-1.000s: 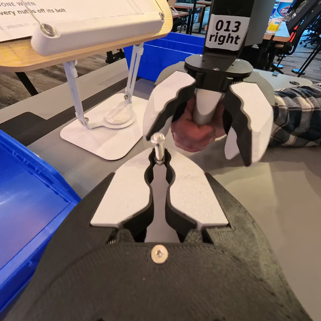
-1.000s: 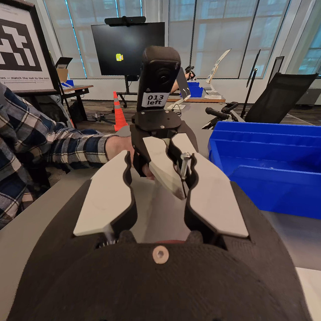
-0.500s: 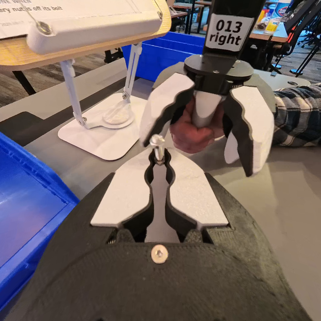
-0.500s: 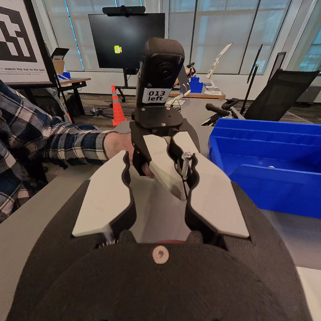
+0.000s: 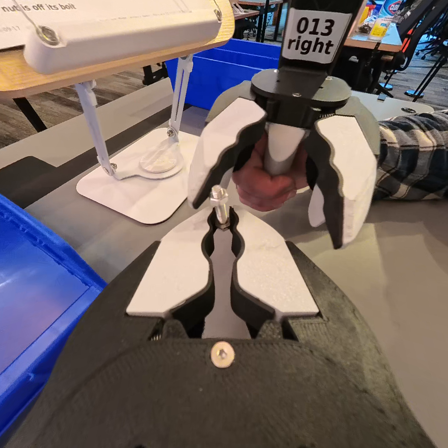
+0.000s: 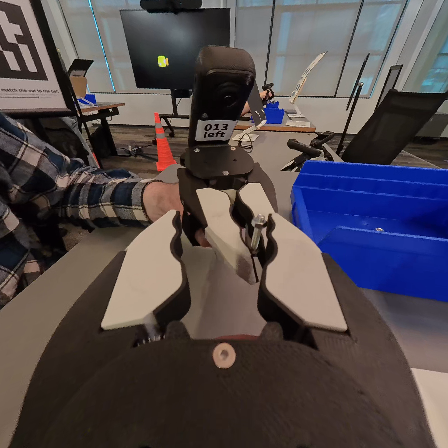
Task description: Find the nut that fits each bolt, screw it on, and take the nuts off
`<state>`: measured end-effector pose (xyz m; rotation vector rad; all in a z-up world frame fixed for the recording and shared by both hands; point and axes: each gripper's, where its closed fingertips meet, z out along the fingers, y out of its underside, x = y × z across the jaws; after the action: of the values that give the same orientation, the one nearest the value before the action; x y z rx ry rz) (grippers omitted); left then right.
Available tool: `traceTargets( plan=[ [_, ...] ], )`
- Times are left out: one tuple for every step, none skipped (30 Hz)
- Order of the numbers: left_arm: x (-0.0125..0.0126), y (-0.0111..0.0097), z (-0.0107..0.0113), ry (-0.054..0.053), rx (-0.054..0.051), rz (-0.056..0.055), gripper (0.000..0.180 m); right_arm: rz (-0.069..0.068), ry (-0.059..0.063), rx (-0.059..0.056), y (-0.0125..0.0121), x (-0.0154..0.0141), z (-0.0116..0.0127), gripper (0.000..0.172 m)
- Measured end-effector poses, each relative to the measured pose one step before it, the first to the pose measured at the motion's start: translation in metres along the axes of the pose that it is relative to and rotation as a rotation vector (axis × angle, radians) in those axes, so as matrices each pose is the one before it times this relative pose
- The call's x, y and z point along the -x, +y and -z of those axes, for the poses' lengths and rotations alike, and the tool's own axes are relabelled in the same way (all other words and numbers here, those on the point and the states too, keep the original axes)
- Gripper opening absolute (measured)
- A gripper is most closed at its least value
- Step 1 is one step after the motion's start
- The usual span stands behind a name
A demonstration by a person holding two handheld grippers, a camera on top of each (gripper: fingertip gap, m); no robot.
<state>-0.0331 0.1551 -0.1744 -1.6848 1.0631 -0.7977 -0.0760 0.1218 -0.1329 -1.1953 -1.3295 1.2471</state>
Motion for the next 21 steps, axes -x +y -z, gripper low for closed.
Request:
traceTargets(
  plan=[
    [0.00182, -0.00046, 0.0014, -0.0045, -0.0055, 0.006, 0.009, 0.0055, -0.0027, -0.0021, -0.00112, 0.00046, 0.00095, 0.066],
    [0.00123, -0.00085, 0.00127, -0.0015, -0.0076, 0.0057, 0.009, 0.0042, -0.0026, -0.0069, -0.00166, -0.00022, 0.00199, 0.064],
    [0.00168, -0.00112, 0.00143, -0.0051, -0.0074, 0.0077, 0.009, 0.0031, -0.0099, -0.0154, -0.0025, 0.00048, 0.00293, 0.056],
    [0.00241, -0.00044, 0.00116, -0.0074, -0.0028, 0.0078, 0.009, 0.0, -0.03, -0.0198, -0.00321, 0.00284, 0.00345, 0.039],
    [0.00145, 0.00048, 0.00072, 0.0003, 0.0004, 0.0049, 0.009, -0.0065, -0.0221, -0.0151, -0.00269, 0.00165, 0.00267, 0.036],
    [0.00067, 0.00032, 0.0004, 0.0012, -0.0006, 0.0017, 0.009, -0.0055, 0.0097, -0.0063, -0.00151, -0.00239, 0.00143, 0.038],
    [-0.00042, 0.00014, -0.00003, 0.0025, -0.0006, -0.0009, 0.009, -0.0022, 0.0264, -0.0005, -0.00026, -0.00431, 0.00047, 0.046],
    [-0.00123, -0.00013, -0.00069, 0.0031, 0.0012, -0.0033, 0.009, -0.0042, 0.0266, 0.003, 0.00071, -0.00398, -0.00064, 0.058],
    [-0.00195, 0.00004, -0.00116, 0.0055, 0.0039, -0.0066, 0.009, -0.006, 0.025, 0.0098, 0.00209, -0.00364, -0.00148, 0.066],
    [-0.00224, 0.00035, -0.00134, 0.0055, 0.0043, -0.0091, 0.009, -0.0054, 0.0221, 0.0174, 0.00334, -0.00306, -0.00228, 0.072],
    [-0.00234, 0.00051, -0.00144, 0.006, 0.0053, -0.0076, 0.009, -0.0027, 0.0087, 0.0192, 0.00369, -0.00078, -0.00275, 0.075],
    [-0.00177, 0.00073, -0.00139, 0.0035, 0.0056, -0.007, 0.009, -0.0011, -0.0083, 0.0145, 0.00304, 0.00196, -0.00245, 0.075],
    [-0.0008, 0.00054, -0.001, -0.0007, 0.005, -0.0047, 0.009, 0.0012, -0.0154, 0.007, 0.00179, 0.00317, -0.00191, 0.074],
    [-0.00014, 0.00024, -0.00039, -0.0019, 0.0025, -0.0011, 0.009, 0.0038, -0.0163, 0.0018, 0.00066, 0.00342, -0.0015, 0.072],
    [0.00099, 0.00024, 0.00023, -0.0037, 0.0007, 0.0033, 0.009, 0.0043, -0.0148, 0.0026, 0.00009, 0.00304, -0.00082, 0.07],
    [0.00187, 0.0001, 0.0009, -0.0059, -0.0016, 0.0064, 0.009, 0.0049, -0.008, 0.0031, -0.00033, 0.00174, -0.00024, 0.069],
    [0.0014, -0.00034, 0.00117, -0.0005, -0.0055, 0.0067, 0.009, 0.0058, 0.0011, 0.0017, -0.00054, -0.0001, 0.00063, 0.068],
    [0.00171, -0.00049, 0.00144, -0.0031, -0.0056, 0.0069, 0.009, 0.0043, 0.0034, -0.0037, -0.00125, -0.00085, 0.00162, 0.066],
    [0.00127, -0.00076, 0.00118, -0.0022, -0.0063, 0.0052, 0.009, 0.0003, -0.001, -0.0074, -0.00147, -0.0009, 0.00224, 0.064],
    [0.00105, -0.00069, 0.00098, -0.0022, -0.004, 0.0042, 0.009, -0.0003, -0.018, -0.0112, -0.00184, 0.00113, 0.00272, 0.05],
    [0.002, 0.00009, 0.00056, -0.0078, -0.0001, 0.0054, 0.009, 0.0003, -0.0431, -0.0141, -0.00224, 0.00489, 0.00308, 0.031]
  ],
)
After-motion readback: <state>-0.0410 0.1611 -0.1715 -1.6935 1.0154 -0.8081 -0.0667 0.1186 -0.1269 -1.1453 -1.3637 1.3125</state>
